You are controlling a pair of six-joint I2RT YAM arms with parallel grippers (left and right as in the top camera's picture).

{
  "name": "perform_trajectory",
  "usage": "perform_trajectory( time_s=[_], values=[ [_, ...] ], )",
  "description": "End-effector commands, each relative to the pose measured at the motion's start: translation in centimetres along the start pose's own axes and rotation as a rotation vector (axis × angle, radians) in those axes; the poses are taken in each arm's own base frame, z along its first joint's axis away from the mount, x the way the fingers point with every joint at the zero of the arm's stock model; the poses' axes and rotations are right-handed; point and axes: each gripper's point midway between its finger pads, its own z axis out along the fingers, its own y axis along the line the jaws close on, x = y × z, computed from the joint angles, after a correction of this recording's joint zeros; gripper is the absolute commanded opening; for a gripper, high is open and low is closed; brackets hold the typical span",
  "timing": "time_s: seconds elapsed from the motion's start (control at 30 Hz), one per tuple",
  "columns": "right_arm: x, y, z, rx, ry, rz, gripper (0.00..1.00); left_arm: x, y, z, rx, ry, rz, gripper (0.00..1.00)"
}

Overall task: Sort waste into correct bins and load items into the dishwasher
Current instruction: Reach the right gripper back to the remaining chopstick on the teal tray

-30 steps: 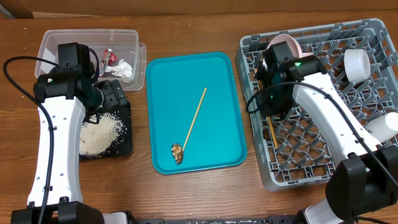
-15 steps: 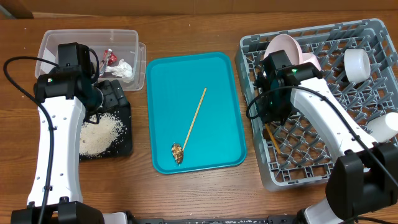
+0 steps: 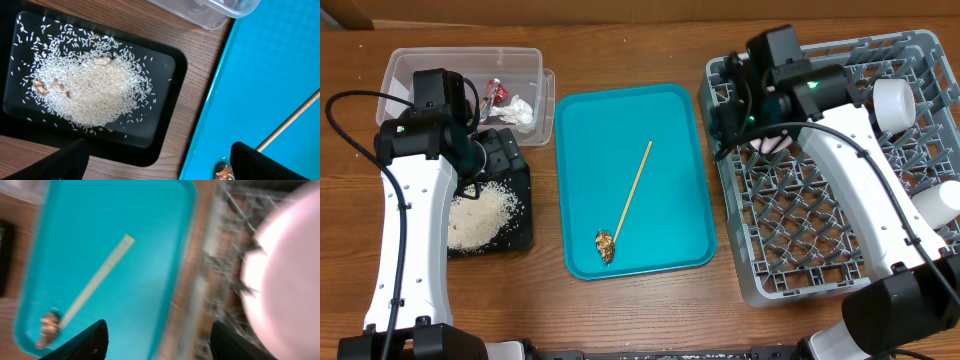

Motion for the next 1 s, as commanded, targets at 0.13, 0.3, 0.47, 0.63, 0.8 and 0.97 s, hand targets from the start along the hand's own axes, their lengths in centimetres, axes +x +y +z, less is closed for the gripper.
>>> perform_trajectory(
  time_s=[0.13,0.3,0.47,0.63,0.8,0.97],
  values=[
    [-1.6,6.8,2.7,-0.163,-0.011,0.128,0.73,-0.3,-0.4,-0.9,0.022,-0.028,-0.005,0.92],
    [0.7,9.4,7.9,-0.162,0.128,0.189,0.74,-0.3,-0.4,-0.9,0.022,-0.029,-0.004,0.93],
    [4.0,10.5,13.3,-0.100,0.282,0.336,0.75,-0.3,-0.4,-0.9,0.022,-0.029,-0.004,0.92],
    [6.6,11.6,17.0,-0.061,0.374,0.372,0.74,-0.3,-0.3,-0.9,0.021,-0.026,-0.004,0.92],
    [8.3,11.3,19.3,0.042,0.394,0.393,0.73,-0.4,-0.4,-0.9,0.022,-0.030,-0.004,0.93],
    [10.7,11.0,21.6,0.107,0.453,0.388,0.66,-0.4,-0.4,-0.9,0.022,-0.029,-0.005,0.92]
  ],
)
